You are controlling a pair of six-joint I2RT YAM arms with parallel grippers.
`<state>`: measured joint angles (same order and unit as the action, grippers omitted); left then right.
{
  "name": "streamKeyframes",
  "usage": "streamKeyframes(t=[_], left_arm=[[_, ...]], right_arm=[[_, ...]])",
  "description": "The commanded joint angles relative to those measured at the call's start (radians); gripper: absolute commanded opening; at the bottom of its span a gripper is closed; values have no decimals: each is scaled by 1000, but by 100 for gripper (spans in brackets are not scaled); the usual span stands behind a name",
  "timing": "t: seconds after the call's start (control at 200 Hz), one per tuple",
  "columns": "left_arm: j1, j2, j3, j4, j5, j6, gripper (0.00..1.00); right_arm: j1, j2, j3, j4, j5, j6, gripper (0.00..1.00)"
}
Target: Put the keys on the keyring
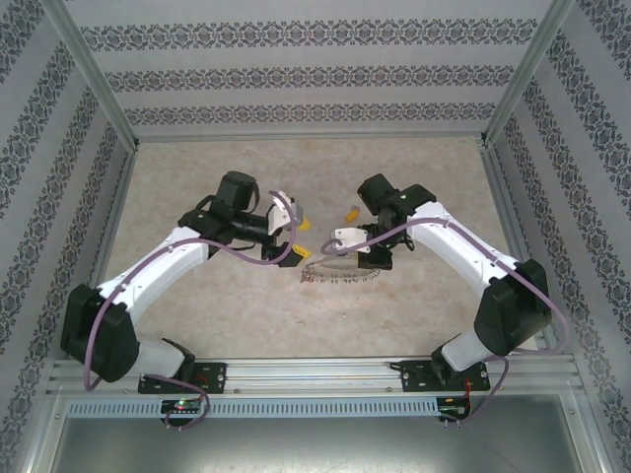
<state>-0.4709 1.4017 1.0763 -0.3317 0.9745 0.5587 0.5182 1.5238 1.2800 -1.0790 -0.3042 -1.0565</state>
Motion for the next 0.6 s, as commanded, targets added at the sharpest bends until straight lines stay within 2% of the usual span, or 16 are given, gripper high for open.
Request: streamKeyframes(t=[0.0,0.1,0.2,0.36,0.415,0.595], left_arm=[[-61,66,73,-43,14,41,68],[-82,119,111,-68,31,55,59],[-99,147,127,-76,30,66,54],[-121,168,129,-59,29,64,51],[-125,171,122,-46,24,62,48],[-127,167,71,79,-28,20,43]], right_arm=[[21,-29,11,5,87,-66,0],[21,-27,27,-9,106,-69,0],[6,-42,26,-9,72,-67,0],[-10,-53,25,-4,23,-46,0],[-19,-63,22,5,-13,-40,0],[-39,-88,15,27,-82,-34,0]])
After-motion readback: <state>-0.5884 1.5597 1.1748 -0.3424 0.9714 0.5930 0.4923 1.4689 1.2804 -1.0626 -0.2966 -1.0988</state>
